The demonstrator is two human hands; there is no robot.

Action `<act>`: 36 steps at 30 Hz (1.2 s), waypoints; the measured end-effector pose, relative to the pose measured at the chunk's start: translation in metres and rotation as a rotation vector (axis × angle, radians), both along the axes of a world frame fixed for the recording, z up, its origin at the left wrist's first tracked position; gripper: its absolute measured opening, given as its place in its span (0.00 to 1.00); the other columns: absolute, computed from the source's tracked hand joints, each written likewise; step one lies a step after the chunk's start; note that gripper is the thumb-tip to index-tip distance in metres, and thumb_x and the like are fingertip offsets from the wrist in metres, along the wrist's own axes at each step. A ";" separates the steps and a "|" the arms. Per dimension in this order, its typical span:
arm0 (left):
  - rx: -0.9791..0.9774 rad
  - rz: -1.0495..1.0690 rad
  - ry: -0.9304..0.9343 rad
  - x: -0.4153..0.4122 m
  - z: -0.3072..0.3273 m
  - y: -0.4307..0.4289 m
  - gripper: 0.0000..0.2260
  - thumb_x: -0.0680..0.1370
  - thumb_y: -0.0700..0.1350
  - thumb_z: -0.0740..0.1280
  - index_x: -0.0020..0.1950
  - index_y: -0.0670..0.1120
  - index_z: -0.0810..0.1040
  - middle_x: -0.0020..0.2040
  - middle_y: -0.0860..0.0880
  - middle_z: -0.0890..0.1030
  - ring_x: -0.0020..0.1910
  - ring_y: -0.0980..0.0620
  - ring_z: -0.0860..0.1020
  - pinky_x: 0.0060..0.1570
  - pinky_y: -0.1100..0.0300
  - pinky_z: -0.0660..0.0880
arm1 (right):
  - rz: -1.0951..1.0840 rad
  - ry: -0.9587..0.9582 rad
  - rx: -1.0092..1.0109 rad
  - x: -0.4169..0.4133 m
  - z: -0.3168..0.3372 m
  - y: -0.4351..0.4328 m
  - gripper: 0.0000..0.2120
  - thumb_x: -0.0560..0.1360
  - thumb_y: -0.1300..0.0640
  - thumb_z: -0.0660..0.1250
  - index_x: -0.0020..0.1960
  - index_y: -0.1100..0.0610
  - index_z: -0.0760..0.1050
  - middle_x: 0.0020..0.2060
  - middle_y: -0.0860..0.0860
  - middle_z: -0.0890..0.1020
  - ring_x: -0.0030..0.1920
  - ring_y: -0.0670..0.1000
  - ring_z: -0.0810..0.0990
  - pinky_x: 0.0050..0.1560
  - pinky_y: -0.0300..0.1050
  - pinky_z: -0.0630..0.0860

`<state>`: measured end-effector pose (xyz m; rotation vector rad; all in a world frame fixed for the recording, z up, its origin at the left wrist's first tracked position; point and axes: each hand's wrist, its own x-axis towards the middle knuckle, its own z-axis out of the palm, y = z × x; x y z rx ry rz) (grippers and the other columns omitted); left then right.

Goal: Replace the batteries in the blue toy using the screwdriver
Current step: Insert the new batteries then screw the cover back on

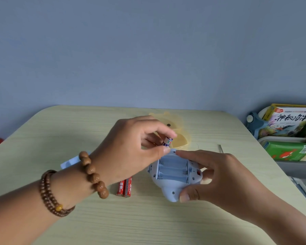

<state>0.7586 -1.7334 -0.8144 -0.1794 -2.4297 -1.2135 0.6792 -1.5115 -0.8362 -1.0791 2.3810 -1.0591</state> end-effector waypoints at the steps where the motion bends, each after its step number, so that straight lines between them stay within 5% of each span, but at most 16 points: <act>1: -0.019 -0.001 0.006 -0.001 -0.002 0.002 0.12 0.71 0.37 0.78 0.52 0.49 0.86 0.47 0.54 0.85 0.46 0.54 0.86 0.50 0.58 0.82 | 0.000 0.001 -0.006 0.000 0.000 0.000 0.40 0.54 0.45 0.85 0.65 0.35 0.77 0.52 0.30 0.82 0.49 0.39 0.84 0.47 0.34 0.80; 10: -0.192 -0.011 0.057 -0.005 -0.008 0.013 0.14 0.69 0.39 0.79 0.52 0.51 0.85 0.43 0.58 0.85 0.44 0.58 0.82 0.47 0.67 0.78 | 0.025 0.012 -0.050 0.003 0.006 -0.002 0.33 0.57 0.51 0.86 0.55 0.28 0.78 0.50 0.36 0.84 0.46 0.42 0.85 0.43 0.35 0.80; 19: -0.339 -0.066 0.136 -0.012 -0.013 0.007 0.10 0.71 0.43 0.77 0.51 0.50 0.87 0.46 0.56 0.85 0.45 0.59 0.81 0.46 0.57 0.79 | 0.026 0.032 -0.019 0.003 0.010 -0.004 0.34 0.58 0.51 0.85 0.57 0.28 0.76 0.48 0.40 0.85 0.42 0.46 0.85 0.45 0.42 0.81; 28: -0.493 -0.111 0.230 -0.016 -0.022 0.011 0.07 0.74 0.42 0.74 0.51 0.46 0.87 0.45 0.51 0.84 0.44 0.50 0.80 0.42 0.53 0.78 | -0.023 0.001 0.015 0.003 0.009 -0.004 0.27 0.57 0.50 0.85 0.54 0.39 0.81 0.44 0.41 0.85 0.39 0.46 0.85 0.43 0.42 0.81; 36: -0.476 -0.079 0.145 -0.016 -0.021 0.014 0.03 0.71 0.41 0.74 0.42 0.49 0.86 0.44 0.54 0.83 0.46 0.52 0.80 0.44 0.54 0.79 | -0.046 -0.001 0.033 0.002 0.011 -0.004 0.32 0.55 0.48 0.86 0.56 0.38 0.79 0.46 0.38 0.86 0.45 0.41 0.85 0.48 0.42 0.82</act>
